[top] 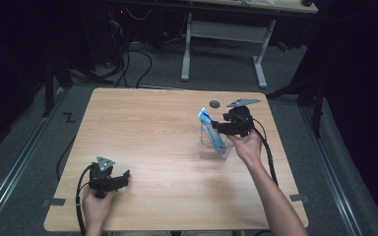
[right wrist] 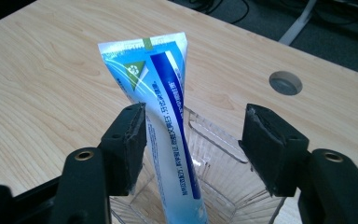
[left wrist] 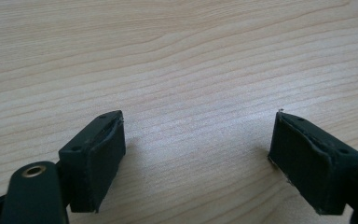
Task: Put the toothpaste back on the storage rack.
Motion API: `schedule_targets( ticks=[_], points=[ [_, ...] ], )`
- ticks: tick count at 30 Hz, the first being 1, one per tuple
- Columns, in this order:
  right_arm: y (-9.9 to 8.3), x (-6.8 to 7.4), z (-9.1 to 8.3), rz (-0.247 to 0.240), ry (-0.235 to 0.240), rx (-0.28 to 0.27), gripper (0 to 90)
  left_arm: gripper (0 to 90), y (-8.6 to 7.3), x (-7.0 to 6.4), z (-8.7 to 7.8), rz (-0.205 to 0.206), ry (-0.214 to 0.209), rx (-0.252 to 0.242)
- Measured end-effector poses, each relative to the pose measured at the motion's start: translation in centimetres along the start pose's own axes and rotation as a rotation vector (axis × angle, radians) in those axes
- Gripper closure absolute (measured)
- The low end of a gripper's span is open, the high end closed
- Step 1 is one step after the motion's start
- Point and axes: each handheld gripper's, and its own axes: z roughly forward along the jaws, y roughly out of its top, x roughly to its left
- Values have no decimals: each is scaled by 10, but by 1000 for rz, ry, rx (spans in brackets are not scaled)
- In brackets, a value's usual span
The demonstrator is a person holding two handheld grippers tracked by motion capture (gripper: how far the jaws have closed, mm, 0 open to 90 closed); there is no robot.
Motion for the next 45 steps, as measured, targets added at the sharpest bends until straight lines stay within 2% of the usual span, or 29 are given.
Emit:
schedule_targets(
  ticks=[6,12,18,24,45],
  points=[
    [0,2,-4,-12,-1,-11,372,183,0,0,0,0,0,0],
    [0,1,-8,-10,5,-14,379,183,0,0,0,0,0,0],
    [0,2,-14,-32,-5,-12,383,183,0,0,0,0,0,0],
    [-1,-2,-22,-18,-8,-20,389,183,0,0,0,0,0,0],
    [-5,-6,-38,-25,-27,-29,393,183,0,0,0,0,0,0]
  ],
)
